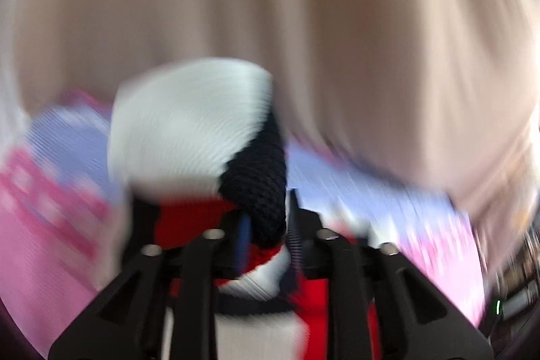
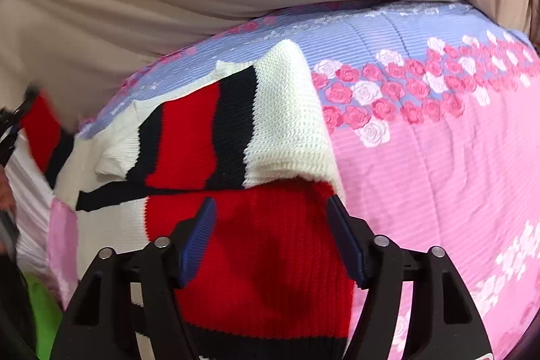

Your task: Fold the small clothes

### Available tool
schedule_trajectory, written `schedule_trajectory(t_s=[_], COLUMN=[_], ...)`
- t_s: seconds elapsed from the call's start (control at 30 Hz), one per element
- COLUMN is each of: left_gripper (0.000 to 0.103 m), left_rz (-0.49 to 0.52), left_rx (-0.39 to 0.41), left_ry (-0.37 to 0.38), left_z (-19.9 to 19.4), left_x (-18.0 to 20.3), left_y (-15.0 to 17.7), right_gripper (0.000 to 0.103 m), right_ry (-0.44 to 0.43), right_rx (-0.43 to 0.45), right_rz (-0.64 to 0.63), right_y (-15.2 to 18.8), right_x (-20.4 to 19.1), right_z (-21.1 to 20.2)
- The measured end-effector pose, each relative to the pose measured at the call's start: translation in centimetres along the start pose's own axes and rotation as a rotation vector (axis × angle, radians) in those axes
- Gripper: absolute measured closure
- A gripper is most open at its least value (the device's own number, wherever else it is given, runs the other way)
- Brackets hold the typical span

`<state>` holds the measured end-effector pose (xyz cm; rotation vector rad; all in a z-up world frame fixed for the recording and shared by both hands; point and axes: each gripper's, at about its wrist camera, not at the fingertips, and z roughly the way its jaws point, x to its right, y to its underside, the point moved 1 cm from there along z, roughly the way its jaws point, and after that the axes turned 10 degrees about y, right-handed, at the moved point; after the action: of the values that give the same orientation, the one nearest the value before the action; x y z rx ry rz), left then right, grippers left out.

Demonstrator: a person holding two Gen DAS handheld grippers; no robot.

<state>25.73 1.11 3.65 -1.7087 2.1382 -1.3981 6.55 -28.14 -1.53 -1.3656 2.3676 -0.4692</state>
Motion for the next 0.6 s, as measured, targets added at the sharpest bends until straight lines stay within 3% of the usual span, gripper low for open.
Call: schedule_trajectory(t_s=[0.03, 0.1, 0.2, 0.37, 0.47, 0.6], left_gripper=[0.053, 0.053, 0.048, 0.047, 0.047, 0.047], left_rz=[-0.012, -0.096, -0.322, -0.63, -0.753, -0.957], left_rx=[-0.076, -0.134, -0.132, -0.063, -0.023, -0.04], left_ry=[-0.01, -0.009, 0.023, -0.067, -0.067, -0.028], left_z=[1.8, 2.8, 1.4, -0.8, -0.5, 1.1], left_x=[1.3, 1.5, -1.7, -9.7, -13.1, -16.1], left_y=[2.5, 6.1, 9.2, 9.9, 9.1, 10.2], right_gripper=[0.037, 0.037, 0.031, 0.03, 0.029, 0.027], right_ry=[-0.009, -0.04, -0.067, -0.177, -0.212, -0.229], right_rx=[-0.004, -0.014, -0.007, -0.046, -0.073, -0.134], right_rz=[-0.003, -0.01, -0.031, 0.012, 0.07, 0.204], right_y=[0.0, 0.3, 0.8, -1.9, -5.0, -8.2], right_x=[-0.5, -1.3, -2.9, -4.8, -5.8, -5.8], right_z=[0.2, 0.3, 0.1, 2.6, 5.2, 9.2])
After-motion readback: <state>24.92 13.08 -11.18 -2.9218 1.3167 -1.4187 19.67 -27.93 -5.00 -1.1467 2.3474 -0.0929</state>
